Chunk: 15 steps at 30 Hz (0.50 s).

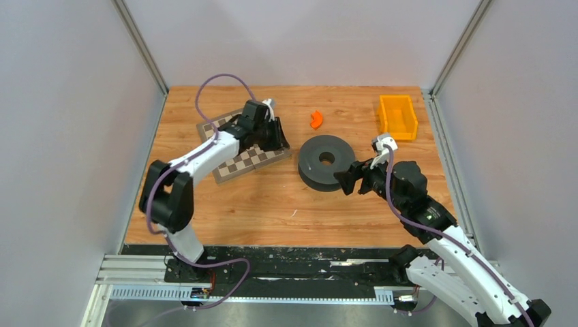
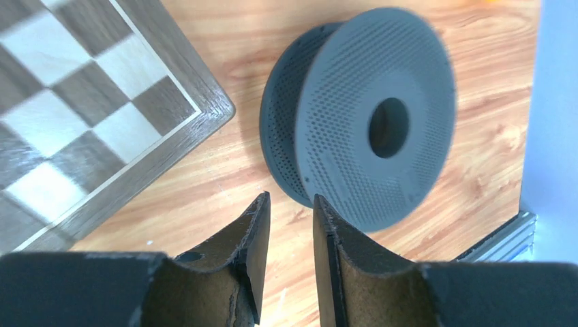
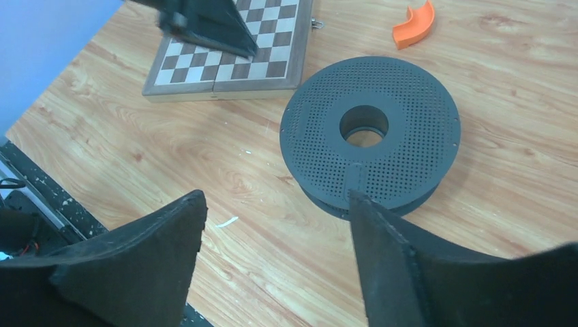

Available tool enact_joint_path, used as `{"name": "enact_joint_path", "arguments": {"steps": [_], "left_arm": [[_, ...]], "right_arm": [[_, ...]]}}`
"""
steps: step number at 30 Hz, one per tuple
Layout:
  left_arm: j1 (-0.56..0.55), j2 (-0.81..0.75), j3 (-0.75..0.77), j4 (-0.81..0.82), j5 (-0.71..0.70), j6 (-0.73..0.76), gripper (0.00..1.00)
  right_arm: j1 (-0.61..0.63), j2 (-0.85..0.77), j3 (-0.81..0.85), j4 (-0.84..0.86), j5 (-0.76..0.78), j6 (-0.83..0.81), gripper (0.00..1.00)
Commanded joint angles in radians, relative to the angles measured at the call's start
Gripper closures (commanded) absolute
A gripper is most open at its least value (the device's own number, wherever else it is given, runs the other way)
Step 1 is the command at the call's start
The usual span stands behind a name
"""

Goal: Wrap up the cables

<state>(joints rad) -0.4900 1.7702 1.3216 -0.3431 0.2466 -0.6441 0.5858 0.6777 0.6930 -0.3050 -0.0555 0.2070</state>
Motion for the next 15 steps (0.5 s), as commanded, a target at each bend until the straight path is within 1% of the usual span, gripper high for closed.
{"name": "enact_joint_path", "arguments": {"steps": [1,2,3,4,5,6,7,8,9,10,11,15], "left_arm": [[0.004,-0.235,-0.016,-0.048,-0.123,0.098,0.61],[0.005,-0.299,-0.029,-0.056,-0.123,0.110,0.55],[0.004,-0.332,-0.045,-0.060,-0.124,0.135,0.53],[0.003,-0.404,-0.054,-0.070,-0.126,0.146,0.49],[0.004,-0.443,-0.072,-0.075,-0.130,0.166,0.48],[0.003,-0.516,-0.082,-0.080,-0.130,0.188,0.43],[0.003,-0.556,-0.108,-0.080,-0.127,0.197,0.39],[0.004,-0.631,-0.122,-0.079,-0.127,0.213,0.25],[0.003,-0.669,-0.148,-0.078,-0.126,0.223,0.13],[0.003,-0.741,-0.161,-0.076,-0.116,0.243,0.03],[0.003,-0.806,-0.186,-0.073,-0.109,0.252,0.01],[0.003,-0.970,-0.257,-0.064,-0.069,0.291,0.00]], "right_arm": [[-0.001,-0.026,0.096,-0.102,0.034,0.006,0.18],[-0.001,-0.032,0.105,-0.113,0.050,0.010,0.12],[-0.001,-0.039,0.111,-0.126,0.089,0.021,0.04],[-0.001,-0.045,0.117,-0.137,0.123,0.038,0.01],[-0.001,-0.049,0.122,-0.149,0.163,0.063,0.00],[-0.001,-0.055,0.124,-0.162,0.215,0.083,0.00],[-0.002,-0.062,0.126,-0.169,0.246,0.099,0.00],[-0.001,-0.070,0.122,-0.169,0.271,0.106,0.00],[0.000,-0.078,0.113,-0.164,0.294,0.114,0.00],[-0.002,-0.086,0.100,-0.158,0.325,0.132,0.00],[-0.001,-0.093,0.096,-0.156,0.348,0.147,0.00],[-0.001,-0.125,0.104,-0.151,0.341,0.167,0.00]]}}
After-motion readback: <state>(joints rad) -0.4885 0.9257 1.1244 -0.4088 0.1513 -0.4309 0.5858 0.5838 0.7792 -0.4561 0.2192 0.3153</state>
